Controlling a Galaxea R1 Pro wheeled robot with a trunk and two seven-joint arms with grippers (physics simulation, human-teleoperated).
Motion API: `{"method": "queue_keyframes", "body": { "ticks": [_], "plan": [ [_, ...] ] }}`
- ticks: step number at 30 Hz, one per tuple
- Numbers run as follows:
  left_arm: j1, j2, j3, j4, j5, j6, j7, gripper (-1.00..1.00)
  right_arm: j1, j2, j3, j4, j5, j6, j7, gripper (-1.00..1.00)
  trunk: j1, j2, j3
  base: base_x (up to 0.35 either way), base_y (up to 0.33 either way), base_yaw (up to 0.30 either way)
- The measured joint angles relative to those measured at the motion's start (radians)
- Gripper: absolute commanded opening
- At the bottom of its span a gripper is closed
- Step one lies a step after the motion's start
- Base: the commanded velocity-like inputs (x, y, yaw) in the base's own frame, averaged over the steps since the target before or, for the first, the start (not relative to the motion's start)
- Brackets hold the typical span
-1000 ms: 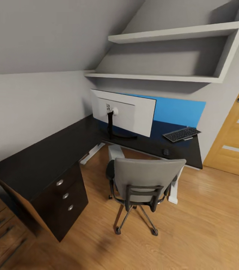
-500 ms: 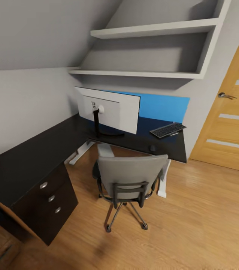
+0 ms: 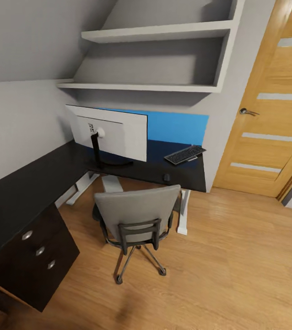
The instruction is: In the bedroom, organize the workspace by keeping the computer under the desk, ensuring the monitor is on the desk, placing the keyboard on the desk next to the monitor, placing the mouse on the desk next to the keyboard, moving the folder from the swivel chair onto the desk next to the mouse, stacking the notebook on top of the folder with the pen on top of the notebook, and positioning the swivel chair next to the desk.
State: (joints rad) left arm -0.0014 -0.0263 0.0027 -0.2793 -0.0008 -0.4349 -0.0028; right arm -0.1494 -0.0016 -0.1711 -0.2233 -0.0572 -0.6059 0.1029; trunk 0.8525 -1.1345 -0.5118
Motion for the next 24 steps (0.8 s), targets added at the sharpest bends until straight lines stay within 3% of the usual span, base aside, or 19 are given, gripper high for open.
{"method": "queue_keyframes", "body": {
  "ticks": [17, 24],
  "plan": [
    [0.0, 0.0, 0.0, 0.0, 0.0, 0.001, 0.0, 1.0, 0.0, 0.0, -0.001, 0.003, 0.001, -0.002, 0.0, 1.0, 0.0, 0.0, 0.0, 0.002, 0.0, -0.297],
    [0.0, 0.0, 0.0, 0.0, -0.001, 0.004, 0.0, 1.0, 0.0, 0.0, -0.001, 0.003, 0.001, -0.002, 0.0, 1.0, 0.0, 0.0, 0.002, 0.174, -0.059, -0.3]
  ]
}}
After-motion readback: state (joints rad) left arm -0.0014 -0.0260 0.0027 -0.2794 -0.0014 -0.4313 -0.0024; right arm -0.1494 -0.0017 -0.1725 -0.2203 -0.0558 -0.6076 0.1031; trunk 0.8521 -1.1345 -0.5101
